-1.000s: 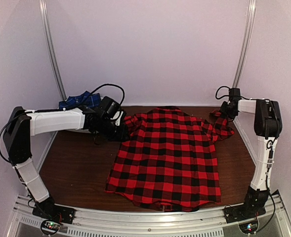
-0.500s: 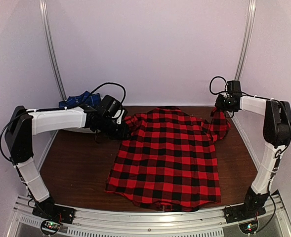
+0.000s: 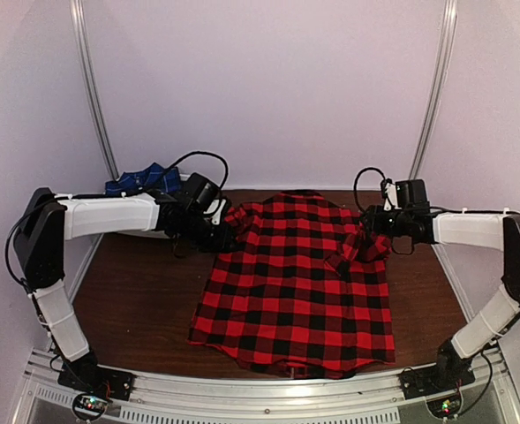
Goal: Fold and stack the long sleeve shirts
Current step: Place the sleeve at the center of the board, then pick up the sleeve from the center of the board.
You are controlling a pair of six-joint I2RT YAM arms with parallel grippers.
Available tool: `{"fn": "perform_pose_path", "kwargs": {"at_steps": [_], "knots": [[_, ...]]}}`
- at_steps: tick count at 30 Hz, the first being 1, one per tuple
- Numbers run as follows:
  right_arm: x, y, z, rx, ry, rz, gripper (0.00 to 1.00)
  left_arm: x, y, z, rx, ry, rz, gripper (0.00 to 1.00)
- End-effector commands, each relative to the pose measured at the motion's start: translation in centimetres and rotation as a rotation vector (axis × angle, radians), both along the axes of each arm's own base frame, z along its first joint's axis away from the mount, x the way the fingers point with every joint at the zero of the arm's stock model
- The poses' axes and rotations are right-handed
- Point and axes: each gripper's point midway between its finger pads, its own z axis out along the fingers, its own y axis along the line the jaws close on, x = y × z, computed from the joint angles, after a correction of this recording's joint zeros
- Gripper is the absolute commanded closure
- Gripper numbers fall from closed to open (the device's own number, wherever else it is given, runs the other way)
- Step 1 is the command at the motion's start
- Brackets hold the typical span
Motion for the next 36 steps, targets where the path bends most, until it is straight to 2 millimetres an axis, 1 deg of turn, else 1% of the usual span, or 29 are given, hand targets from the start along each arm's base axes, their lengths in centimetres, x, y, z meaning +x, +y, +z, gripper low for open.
{"fn": "perform_pose_path", "kwargs": {"at_steps": [1, 2, 4, 7, 10, 11, 14, 16, 17, 20, 25, 29, 32, 36], "knots": [[-1.6, -0.4, -1.6, -0.033, 0.048, -0.008, 0.41, 0.9, -1.2, 0.4, -0.053, -0.009, -0.007, 0.57], [-1.8, -0.3, -1.3, -0.054, 0.045, -0.009, 0.35, 1.0, -1.3, 0.4, -0.055, -0.009, -0.009, 0.57], [-2.1, 0.1, -0.5, -0.105, 0.039, -0.014, 0.30, 1.0, -1.4, 0.3, -0.056, -0.007, -0.011, 0.57], [-2.2, 1.3, 0.3, -0.180, 0.031, -0.013, 0.31, 1.0, -1.4, 0.1, -0.054, -0.003, -0.011, 0.57], [-2.6, 3.5, 0.1, -0.268, 0.052, 0.022, 0.32, 1.0, -1.4, 0.1, -0.056, -0.002, -0.011, 0.57], [-2.8, 4.6, 0.0, -0.292, 0.057, 0.044, 0.33, 1.0, -1.4, 0.1, -0.055, -0.003, -0.009, 0.57], [-4.0, 7.6, -1.7, -0.335, 0.094, 0.120, 0.37, 1.0, -1.3, 0.0, -0.053, -0.002, -0.007, 0.57], [-4.7, 9.0, -3.4, -0.354, 0.125, 0.160, 0.40, 1.0, -1.3, 0.0, -0.052, -0.003, -0.006, 0.57], [-4.8, 9.3, -4.5, -0.365, 0.150, 0.174, 0.41, 1.0, -1.3, -0.1, -0.054, -0.001, -0.006, 0.57], [-4.7, 9.6, -6.6, -0.383, 0.200, 0.180, 0.42, 1.0, -1.4, -0.1, -0.056, 0.001, -0.008, 0.57], [-4.1, 10.1, -8.7, -0.399, 0.239, 0.187, 0.40, 0.9, -1.4, -0.1, -0.056, 0.001, -0.010, 0.57], [-3.7, 9.9, -9.9, -0.416, 0.261, 0.169, 0.39, 0.8, -1.2, -0.3, -0.051, 0.005, -0.007, 0.57], [-3.6, 9.5, -10.6, -0.419, 0.281, 0.147, 0.42, 0.8, -1.2, -0.4, -0.051, 0.008, -0.008, 0.57], [-3.7, 8.0, -11.4, -0.442, 0.307, 0.097, 0.46, 0.8, -1.2, -0.4, -0.051, 0.006, -0.007, 0.57]]}}
